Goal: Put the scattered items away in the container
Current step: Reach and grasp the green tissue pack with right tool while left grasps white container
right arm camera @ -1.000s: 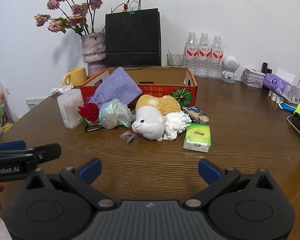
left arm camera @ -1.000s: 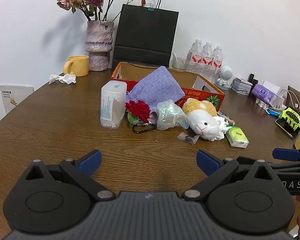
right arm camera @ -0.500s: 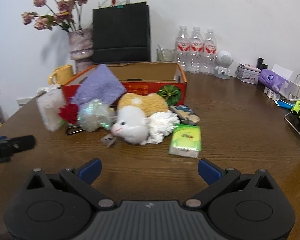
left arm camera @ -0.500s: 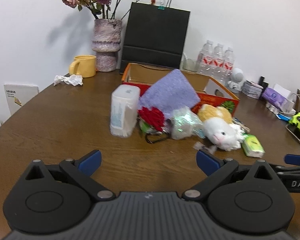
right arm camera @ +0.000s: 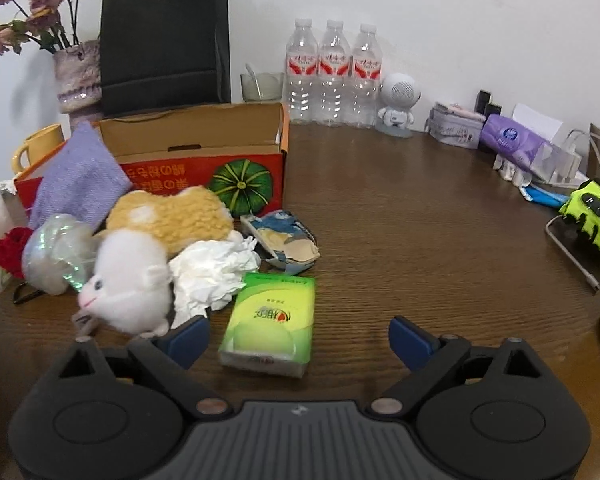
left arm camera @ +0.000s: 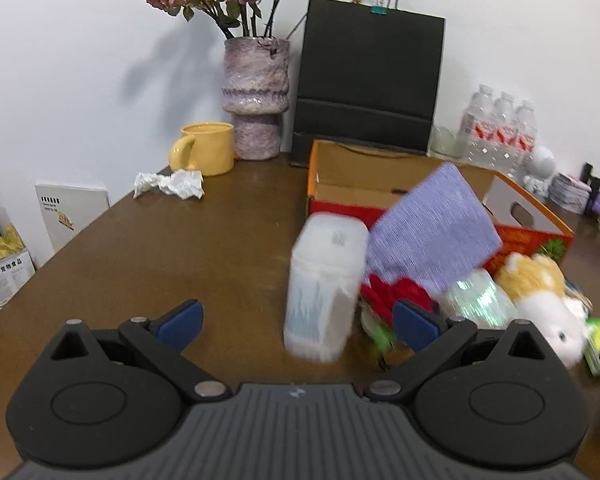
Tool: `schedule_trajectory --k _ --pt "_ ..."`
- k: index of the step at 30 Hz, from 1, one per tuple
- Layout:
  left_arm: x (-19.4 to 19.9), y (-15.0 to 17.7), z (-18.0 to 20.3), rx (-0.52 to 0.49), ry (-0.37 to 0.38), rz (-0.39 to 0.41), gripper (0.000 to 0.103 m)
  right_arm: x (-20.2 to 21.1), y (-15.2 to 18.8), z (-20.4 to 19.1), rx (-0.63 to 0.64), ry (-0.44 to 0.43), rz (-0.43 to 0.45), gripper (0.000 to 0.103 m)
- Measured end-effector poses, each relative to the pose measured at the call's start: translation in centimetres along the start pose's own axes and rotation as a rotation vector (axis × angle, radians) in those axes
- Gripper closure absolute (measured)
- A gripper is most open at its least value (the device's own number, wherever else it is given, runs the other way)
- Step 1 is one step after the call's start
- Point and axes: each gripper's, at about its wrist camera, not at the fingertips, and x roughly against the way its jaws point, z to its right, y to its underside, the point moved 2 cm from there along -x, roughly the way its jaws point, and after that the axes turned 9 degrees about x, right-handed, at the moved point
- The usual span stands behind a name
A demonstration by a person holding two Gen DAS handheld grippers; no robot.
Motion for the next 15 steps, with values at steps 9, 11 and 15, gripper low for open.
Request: schedule_trajectory --k 9,11,15 --pt "-3.4 -0.7 0.0 0.02 0.022 0.002 0.031 -2.1 0.1 0.1 -0.004 -0.037 -0.034 0.026" --pt "-4.0 -0.5 -0.1 0.023 0.027 -0.015 0.041 -2.2 0.1 0.1 -0.006 -0.041 -0.031 0.033" --pt "-4.5 0.0 -0.4 0.024 0.048 -0.033 0.06 -2.1 -0.1 0.2 -0.01 -0.046 -0.011 0.058"
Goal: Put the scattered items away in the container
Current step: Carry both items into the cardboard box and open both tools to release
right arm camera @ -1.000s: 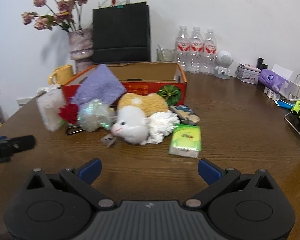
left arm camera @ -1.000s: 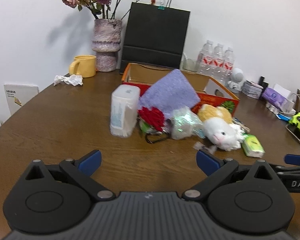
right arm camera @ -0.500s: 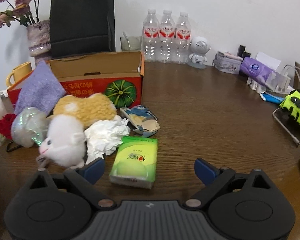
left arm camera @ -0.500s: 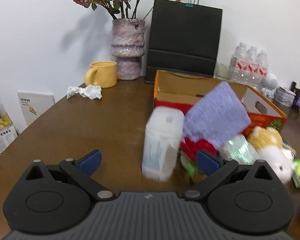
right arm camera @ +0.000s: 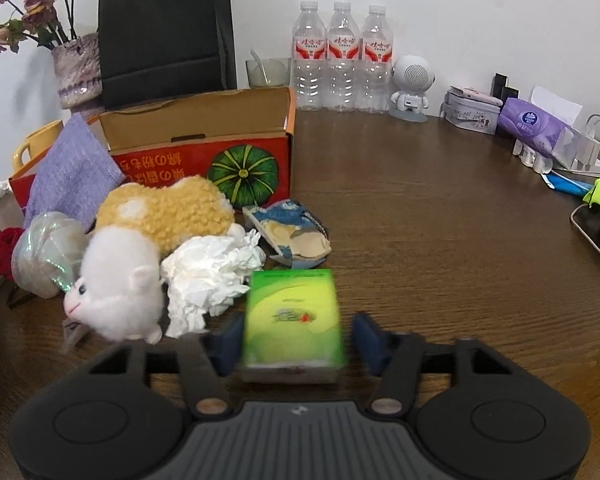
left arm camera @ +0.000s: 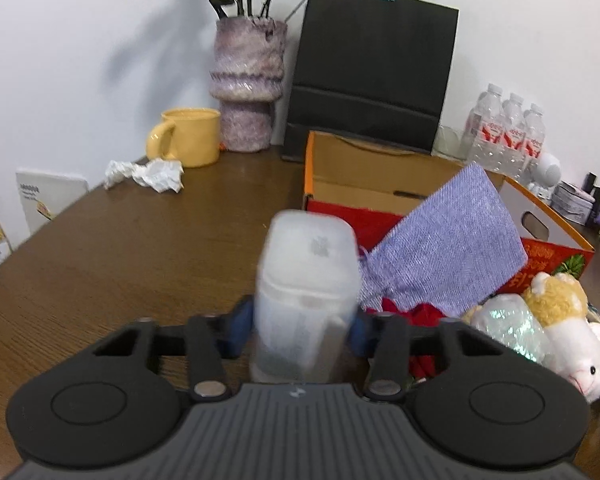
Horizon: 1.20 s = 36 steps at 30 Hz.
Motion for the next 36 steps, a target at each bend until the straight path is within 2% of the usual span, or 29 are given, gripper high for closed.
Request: schedule_trajectory --k 5,12,15,19,22,27,31,36 --pt "0.8 -0.2 -0.6 0.013 0.016 0.022 0.062 0.6 0.2 0.5 -0.028 -0.024 0.023 0.059" --pt "3.4 -1.6 -1.1 0.022 0.041 0.097 0.062 3.3 -0.4 1.3 -0.043 -0.025 0.114 0.059" --pt "4.7 -3.5 -0.6 0.023 0.085 0.145 0.062 4.4 -2.0 1.6 -0.038 -0.044 0.166 0.059" --pt "5.2 -7.0 1.2 0.013 0.159 0.198 0.062 5.0 -6.0 1.1 0.005 -0.076 0.247 0.059" --pt "3.3 -9.4 2.6 0.043 0.241 0.161 0.061 3.9 -9.5 0.0 0.035 -0.094 0.3 0.059" --pt "-1.5 -11.2 5.5 0.056 0.249 0.122 0.061 -0.9 -14.1 -2.8 0.044 -0.121 0.305 0.059" --pt "-5.7 -10.7 6.5 0.044 0.245 0.061 0.061 -5.7 -16.4 -4.2 0.062 -0.139 0.258 0.059" --pt "-10.6 -10.0 7.1 -0.001 0.214 -0.027 0.061 -10.7 -17.5 -4.5 0.109 -0.159 0.164 0.059"
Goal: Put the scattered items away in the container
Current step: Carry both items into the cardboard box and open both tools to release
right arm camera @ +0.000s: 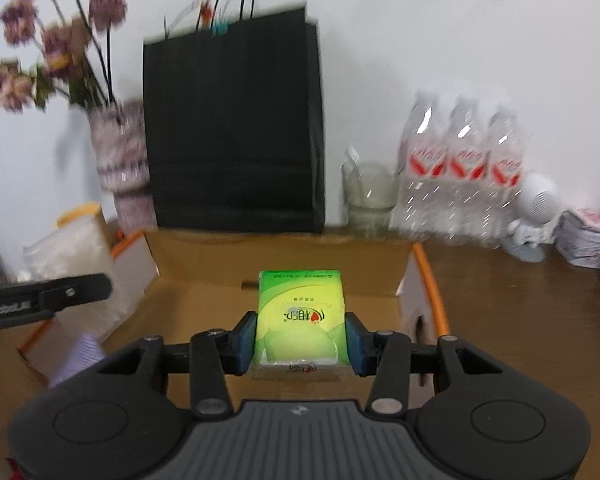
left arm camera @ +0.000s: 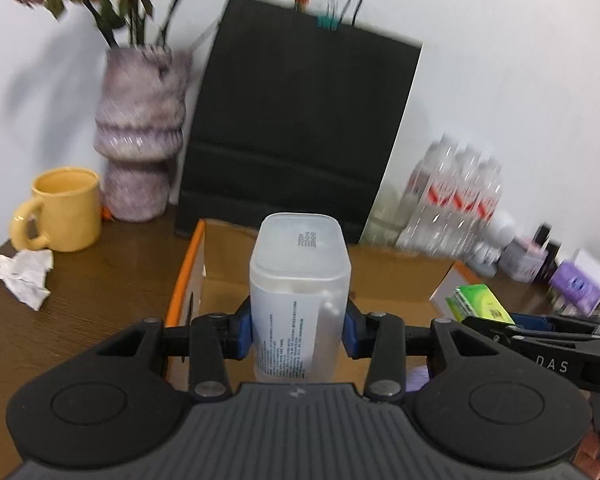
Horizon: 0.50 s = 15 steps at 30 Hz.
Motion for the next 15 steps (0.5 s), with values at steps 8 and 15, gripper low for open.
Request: schedule_trajectory --k 8,15 --pt "-3.5 0.5 -0.2 -0.025 0.021 -0.096 0.061 -4.3 1.0 -0.5 0.039 -0.038 -0.138 0.059" --pt "-2.9 0.3 0.2 -0.057 0.007 -0.069 0.022 -4.3 1.1 -0.5 0.043 -0.03 -0.169 0.029"
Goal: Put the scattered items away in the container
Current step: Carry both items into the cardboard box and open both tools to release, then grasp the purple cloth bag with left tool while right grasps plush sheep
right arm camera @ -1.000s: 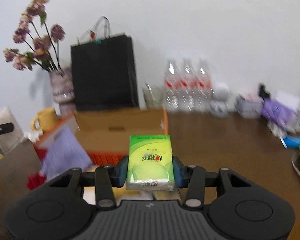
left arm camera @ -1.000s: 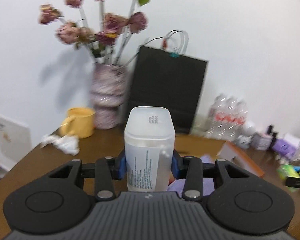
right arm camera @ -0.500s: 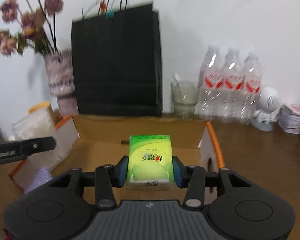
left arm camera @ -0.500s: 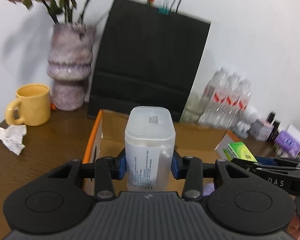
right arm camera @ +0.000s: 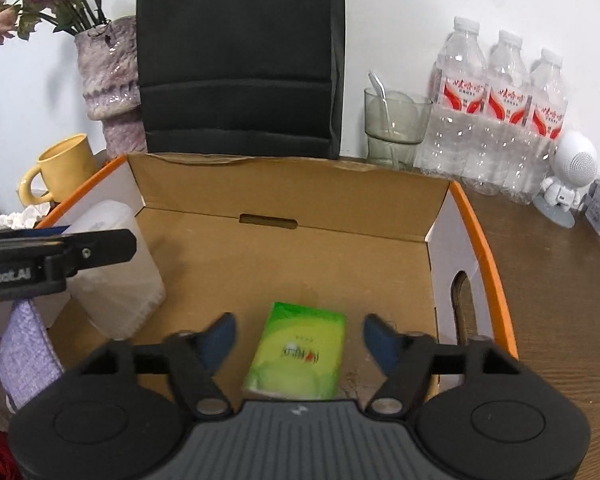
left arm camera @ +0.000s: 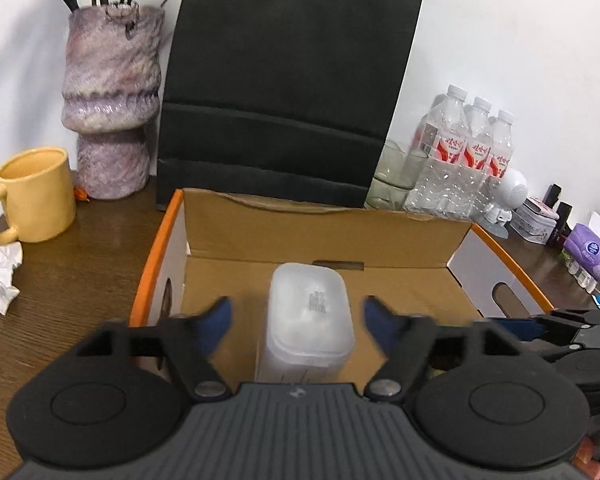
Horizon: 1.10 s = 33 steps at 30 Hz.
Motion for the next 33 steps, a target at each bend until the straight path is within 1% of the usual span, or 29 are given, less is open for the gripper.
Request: schedule_trajectory --k 1,2,3,6,8,14,18,20,22,26,29,33 --pt "0.1 -0.1 0.1 -0.004 0.006 0.003 0.017 0.2 0.0 -0.1 0.004 0.004 0.005 0.027" --pt "0.3 -0.1 0.2 -0.004 0.009 0.004 0.011 0.5 -0.1 0.0 0.004 0.005 0.007 0.019" --pt "0.4 -0.2 0.3 -0.004 0.005 0.007 0.0 0.6 -0.2 0.0 0.005 0.007 0.009 0.01" --pt "1.1 -0.3 0.8 -0.022 0.001 0.035 0.0 1.1 -0.5 0.2 0.006 0.018 0.012 0.007" --pt "1.5 -0.4 1.1 -0.031 0.002 0.047 0.0 1.6 -0.7 0.4 -0.002 0.023 0.024 0.0" --pt "2.3 -0.3 1.7 -0.05 -0.009 0.073 0.0 2.4 -0.8 0.2 0.01 0.031 0.042 0.0" --pt "4.3 -0.4 1.7 -0.046 0.004 0.117 0.0 3.6 -0.9 0.4 0.006 0.034 0.064 0.0" --pt "5.9 -0.2 1.5 -0.057 0.027 0.139 0.0 5.1 -0.8 0.9 -0.004 0.035 0.099 0.0" --pt "7.7 0.3 1.2 -0.081 0.049 0.169 0.0 7.4 -0.6 1.1 -0.014 0.041 0.153 0.0" --pt "10.5 1.7 0.3 -0.121 0.052 0.21 0.0 11.6 1.0 0.9 -0.001 0.059 0.245 0.0" --pt "11.5 3.3 -0.5 -0.142 0.064 0.182 0.0 13.4 3.3 0.4 0.008 0.052 0.26 0.0" --pt "11.8 5.9 -0.7 -0.178 0.099 0.128 0.0 14.3 6.8 -0.8 0.018 0.023 0.222 0.0"
